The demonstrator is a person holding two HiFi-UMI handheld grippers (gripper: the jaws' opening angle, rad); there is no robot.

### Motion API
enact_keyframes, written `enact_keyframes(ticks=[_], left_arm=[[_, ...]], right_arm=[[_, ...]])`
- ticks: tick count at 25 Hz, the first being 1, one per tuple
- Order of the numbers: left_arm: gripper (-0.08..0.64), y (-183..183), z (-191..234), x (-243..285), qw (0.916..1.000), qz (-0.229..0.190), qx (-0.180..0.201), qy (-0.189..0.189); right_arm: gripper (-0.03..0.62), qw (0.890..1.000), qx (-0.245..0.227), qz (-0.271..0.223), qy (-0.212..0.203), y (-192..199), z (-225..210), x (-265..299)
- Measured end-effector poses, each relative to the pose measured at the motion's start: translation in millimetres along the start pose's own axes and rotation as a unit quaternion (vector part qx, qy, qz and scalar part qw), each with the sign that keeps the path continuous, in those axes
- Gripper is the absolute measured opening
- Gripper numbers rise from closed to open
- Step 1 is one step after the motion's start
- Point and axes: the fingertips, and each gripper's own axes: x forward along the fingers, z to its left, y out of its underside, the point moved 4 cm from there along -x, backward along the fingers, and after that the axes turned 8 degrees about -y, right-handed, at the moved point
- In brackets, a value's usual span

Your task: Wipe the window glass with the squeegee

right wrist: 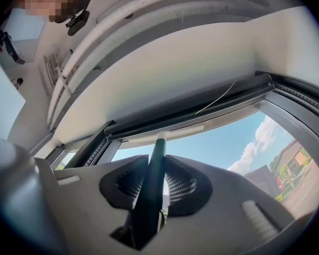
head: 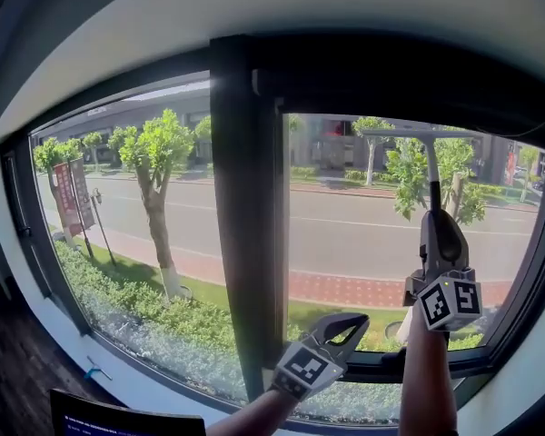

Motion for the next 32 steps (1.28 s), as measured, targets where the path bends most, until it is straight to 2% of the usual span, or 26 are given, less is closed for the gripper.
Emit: enact_keyframes(ticks=[5, 11, 17, 32], left_arm=[[0.003, 4.8, 18.4, -5.7, 1.0000, -0.002, -0.001, -0.007], [0.002, 5.7, 28.3, -9.6, 0.9999, 0.003, 0.002, -0.010], [0.003, 10.6, 39.7, -13.9, 0.9999, 0.009, 0.007, -0.011], [0.003, 21.3, 48.8, -23.2, 0.9993, 0.034, 0.018, 0.004]], right_arm=[[0.098, 1.000, -0.011, -0.010, 0.002, 0.6, 5.1, 23.5], [0.098, 1.000, -0.001, -0.016, 0.024, 6.5, -0.6, 31.5], [0.098, 0.999, -0.017, -0.009, 0.038, 19.1, 2.0, 37.2], [0.098, 0.998, -0.022, -0.010, 0.054, 37.3, 6.5, 21.0]])
